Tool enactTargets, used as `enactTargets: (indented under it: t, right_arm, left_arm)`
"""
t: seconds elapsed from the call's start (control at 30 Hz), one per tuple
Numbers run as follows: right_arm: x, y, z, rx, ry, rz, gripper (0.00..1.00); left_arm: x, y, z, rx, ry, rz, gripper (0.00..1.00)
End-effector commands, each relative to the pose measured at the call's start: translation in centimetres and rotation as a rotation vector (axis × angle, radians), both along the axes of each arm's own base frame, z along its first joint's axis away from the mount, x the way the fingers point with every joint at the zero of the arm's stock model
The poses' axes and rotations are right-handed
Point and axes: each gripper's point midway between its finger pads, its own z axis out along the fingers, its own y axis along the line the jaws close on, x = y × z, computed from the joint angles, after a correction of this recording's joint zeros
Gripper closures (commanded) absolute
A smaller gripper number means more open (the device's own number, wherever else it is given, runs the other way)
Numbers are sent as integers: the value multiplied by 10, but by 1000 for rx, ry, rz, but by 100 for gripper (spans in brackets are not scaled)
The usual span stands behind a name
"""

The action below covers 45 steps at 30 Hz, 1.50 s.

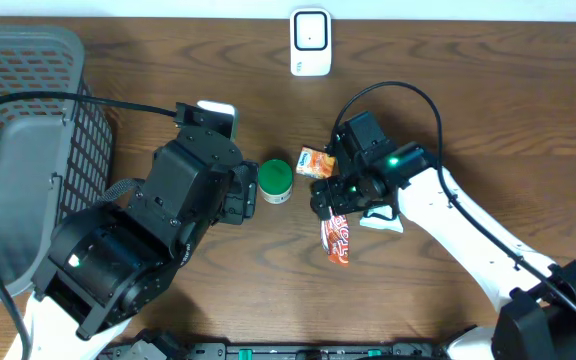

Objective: Scan the item barcode
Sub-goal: 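Grasp the TOP bar end with the right gripper, then lift the TOP bar and carry it up to the white scanner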

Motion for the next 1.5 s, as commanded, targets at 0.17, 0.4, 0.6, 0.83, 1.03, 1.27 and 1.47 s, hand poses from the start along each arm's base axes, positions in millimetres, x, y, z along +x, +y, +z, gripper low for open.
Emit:
enactTargets:
  t: [0.17, 0.4, 0.6, 0.83, 1.03, 1.27, 1.47]
  right_arm:
    - [11, -2, -40, -209, -56, -6, 1]
    - [12, -7, -69, -346, -65, -56, 9]
    - [7, 6, -81, -343, -62, -67, 14]
    - [16, -1, -94, -429, -122, -132, 23]
    - [7, -13, -117, -501, -72, -187, 46]
    - [-4, -31, -107, -585, -30, -272, 83]
    - [-3, -19, -86, -575, 16, -212, 99]
  left_arm:
    - [-7, 30, 26, -41, -103, 125, 25]
    - [-16, 37, 30, -51, -113, 125, 25]
    - [-18, 39, 26, -35, -95, 125, 25]
    - [-21, 41, 22, -19, -78, 124, 25]
    - [-26, 46, 15, 12, -45, 123, 25]
    - [-31, 49, 9, 35, -20, 123, 25]
    - [-31, 49, 9, 36, -19, 123, 25]
